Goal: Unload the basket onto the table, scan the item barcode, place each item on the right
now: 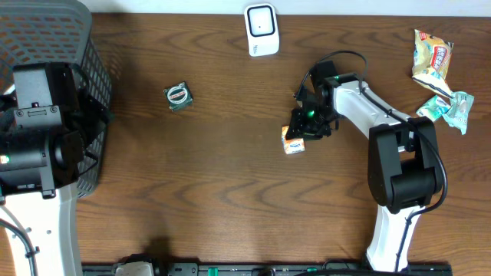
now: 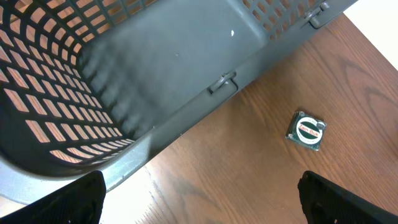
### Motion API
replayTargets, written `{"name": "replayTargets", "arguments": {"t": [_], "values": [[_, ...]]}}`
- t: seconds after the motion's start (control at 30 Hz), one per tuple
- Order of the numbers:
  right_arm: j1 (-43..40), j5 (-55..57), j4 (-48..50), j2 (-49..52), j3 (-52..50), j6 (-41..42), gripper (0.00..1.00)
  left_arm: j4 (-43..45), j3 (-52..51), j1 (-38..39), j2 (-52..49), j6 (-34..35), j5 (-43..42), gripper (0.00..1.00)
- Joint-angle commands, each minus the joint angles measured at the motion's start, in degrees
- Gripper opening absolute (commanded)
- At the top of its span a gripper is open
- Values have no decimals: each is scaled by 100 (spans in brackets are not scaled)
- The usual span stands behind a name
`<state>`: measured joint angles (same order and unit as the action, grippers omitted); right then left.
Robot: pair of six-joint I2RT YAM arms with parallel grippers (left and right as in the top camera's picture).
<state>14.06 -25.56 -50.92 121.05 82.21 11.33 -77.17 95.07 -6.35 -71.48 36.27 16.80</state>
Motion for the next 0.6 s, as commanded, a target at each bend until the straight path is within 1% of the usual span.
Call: {"name": "replayTargets", "arguments": {"t": [0.0,0.2,0.23,0.47,0.5,0.53,0.57], "values": [[20,168,52,101,-243,22,1,-17,-31,-28,-4,90,57,98],[-92,57,70,101,-229,17,1,-17,-31,-28,-4,92,57,98],[-203,-398,37,101,-195,-164,1,-17,-31,-28,-4,90,57,98],[-656,-2680,-48,98,-160,-988,1,-17,-31,-28,-4,90,57,98],[-702,-3008,-94,98,-160,-1158,1,-17,-31,-28,-4,92,57,98],[-765,-3646,-203,98,-160,-1528,1,-17,-31,-28,-4,90,57,98],[-782,-3954,-271,98,-160,-1716,1,-17,-31,-28,-4,90,57,98]]}}
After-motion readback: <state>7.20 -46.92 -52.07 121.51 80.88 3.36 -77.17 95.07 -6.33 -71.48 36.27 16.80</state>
